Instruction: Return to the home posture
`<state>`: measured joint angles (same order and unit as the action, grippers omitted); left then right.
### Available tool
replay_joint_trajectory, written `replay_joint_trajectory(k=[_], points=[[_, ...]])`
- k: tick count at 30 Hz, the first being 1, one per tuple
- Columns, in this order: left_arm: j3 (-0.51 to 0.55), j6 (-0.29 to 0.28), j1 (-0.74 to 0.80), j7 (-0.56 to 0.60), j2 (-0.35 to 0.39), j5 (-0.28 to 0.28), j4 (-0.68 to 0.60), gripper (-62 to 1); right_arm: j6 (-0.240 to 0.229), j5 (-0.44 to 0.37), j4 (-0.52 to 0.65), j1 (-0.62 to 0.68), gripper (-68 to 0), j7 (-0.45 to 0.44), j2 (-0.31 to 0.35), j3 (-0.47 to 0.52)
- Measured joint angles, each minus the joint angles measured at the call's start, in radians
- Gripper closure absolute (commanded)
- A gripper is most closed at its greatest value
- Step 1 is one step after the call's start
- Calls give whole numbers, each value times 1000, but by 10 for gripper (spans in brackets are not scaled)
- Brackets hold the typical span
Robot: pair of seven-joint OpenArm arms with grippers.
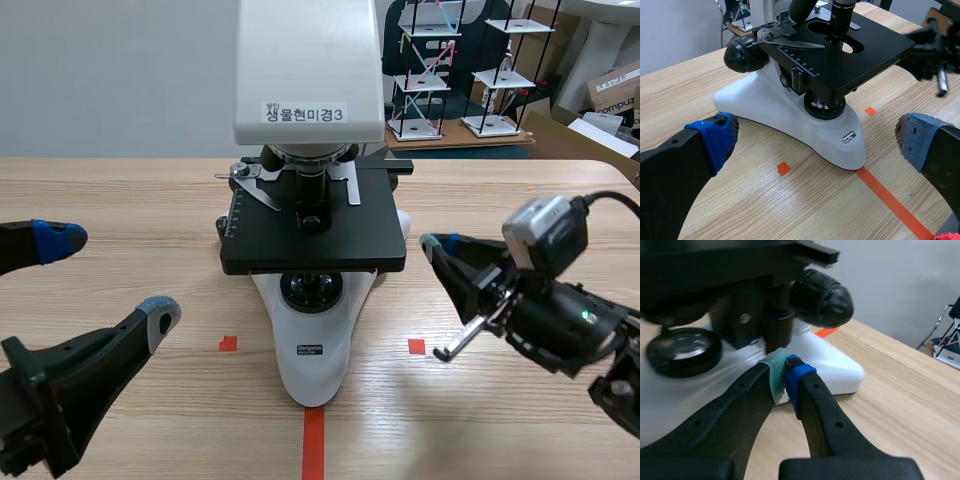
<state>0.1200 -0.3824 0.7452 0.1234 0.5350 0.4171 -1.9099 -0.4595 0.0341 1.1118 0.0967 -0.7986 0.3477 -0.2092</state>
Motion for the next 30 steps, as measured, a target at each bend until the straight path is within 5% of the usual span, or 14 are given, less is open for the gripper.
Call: replay_joint_trajectory(k=[3, 10, 12, 15, 18, 23, 30], points=[[0, 0, 0, 0, 0, 0, 0, -623, -1, 0, 77, 108, -63, -12, 15, 43], [0, -4, 0, 0, 0, 0, 0, -623, -1, -4, 356, 423, -472, -11, 49, 188], [0, -3, 0, 0, 0, 0, 0, -623, -1, -5, 437, 521, -541, -11, 50, 229], [0, -3, 0, 0, 0, 0, 0, -623, -5, -4, 556, 656, -552, 40, 51, 287], [0, -3, 0, 0, 0, 0, 0, -623, -63, -4, 680, 762, -567, 145, 52, 351], [0, -3, 0, 0, 0, 0, 0, -623, -100, -13, 856, 846, -567, 182, 52, 446], [0, -4, 0, 0, 0, 0, 0, -623, -103, -134, 890, 832, -562, 226, 52, 483]])
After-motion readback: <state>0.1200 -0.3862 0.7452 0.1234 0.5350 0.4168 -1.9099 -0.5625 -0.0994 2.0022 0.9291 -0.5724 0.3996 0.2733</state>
